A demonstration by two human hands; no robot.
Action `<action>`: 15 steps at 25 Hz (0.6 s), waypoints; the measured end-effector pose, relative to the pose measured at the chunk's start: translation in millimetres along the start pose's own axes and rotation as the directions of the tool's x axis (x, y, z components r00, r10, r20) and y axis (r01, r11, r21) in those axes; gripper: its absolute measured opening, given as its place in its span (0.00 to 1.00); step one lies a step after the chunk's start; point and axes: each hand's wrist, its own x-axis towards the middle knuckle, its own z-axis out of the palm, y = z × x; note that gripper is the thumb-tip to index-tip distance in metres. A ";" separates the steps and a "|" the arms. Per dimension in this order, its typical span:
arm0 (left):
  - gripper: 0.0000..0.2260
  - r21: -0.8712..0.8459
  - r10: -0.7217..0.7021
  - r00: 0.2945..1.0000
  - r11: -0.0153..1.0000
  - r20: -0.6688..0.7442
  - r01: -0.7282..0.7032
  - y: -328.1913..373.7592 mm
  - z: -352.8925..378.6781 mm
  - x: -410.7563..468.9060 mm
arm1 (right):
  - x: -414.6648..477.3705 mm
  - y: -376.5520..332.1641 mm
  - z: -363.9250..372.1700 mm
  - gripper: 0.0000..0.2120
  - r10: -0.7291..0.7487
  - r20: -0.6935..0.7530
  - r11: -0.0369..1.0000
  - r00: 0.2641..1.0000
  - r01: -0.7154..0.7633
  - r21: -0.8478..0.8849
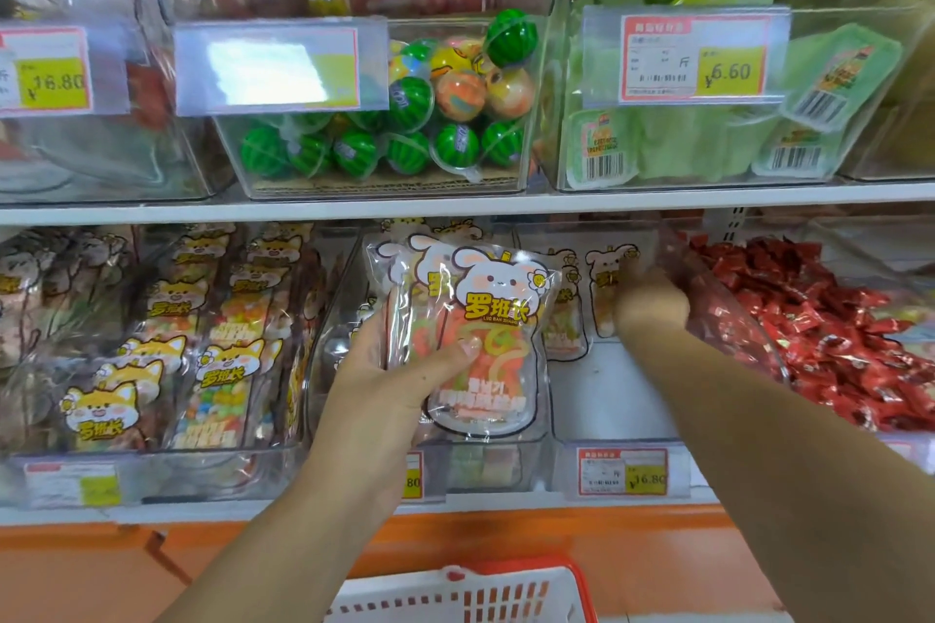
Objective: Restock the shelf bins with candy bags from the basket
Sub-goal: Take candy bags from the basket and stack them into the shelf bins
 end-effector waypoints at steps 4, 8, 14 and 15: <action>0.25 -0.001 0.005 1.000 1.000 -0.010 -0.005 0.3 0.8 -0.1 | 7.1 3.1 7.6 0.21 -0.089 0.074 0.986 0.993 0.099 -0.137; 0.23 0.002 0.022 1.000 1.000 -0.015 -0.022 -1.4 2.5 -0.2 | 4.0 6.0 -1.3 0.20 -0.117 0.168 0.972 0.979 0.148 -0.185; 0.26 0.015 -0.021 1.000 1.000 0.013 0.020 -2.2 24.3 -13.4 | -22.8 11.4 -49.6 0.15 -0.207 0.194 0.978 0.959 0.199 0.058; 0.24 0.020 -0.015 1.000 1.000 0.013 0.015 -0.6 28.0 -18.3 | -43.5 17.3 -63.0 0.15 -0.205 0.264 0.914 0.942 0.088 0.397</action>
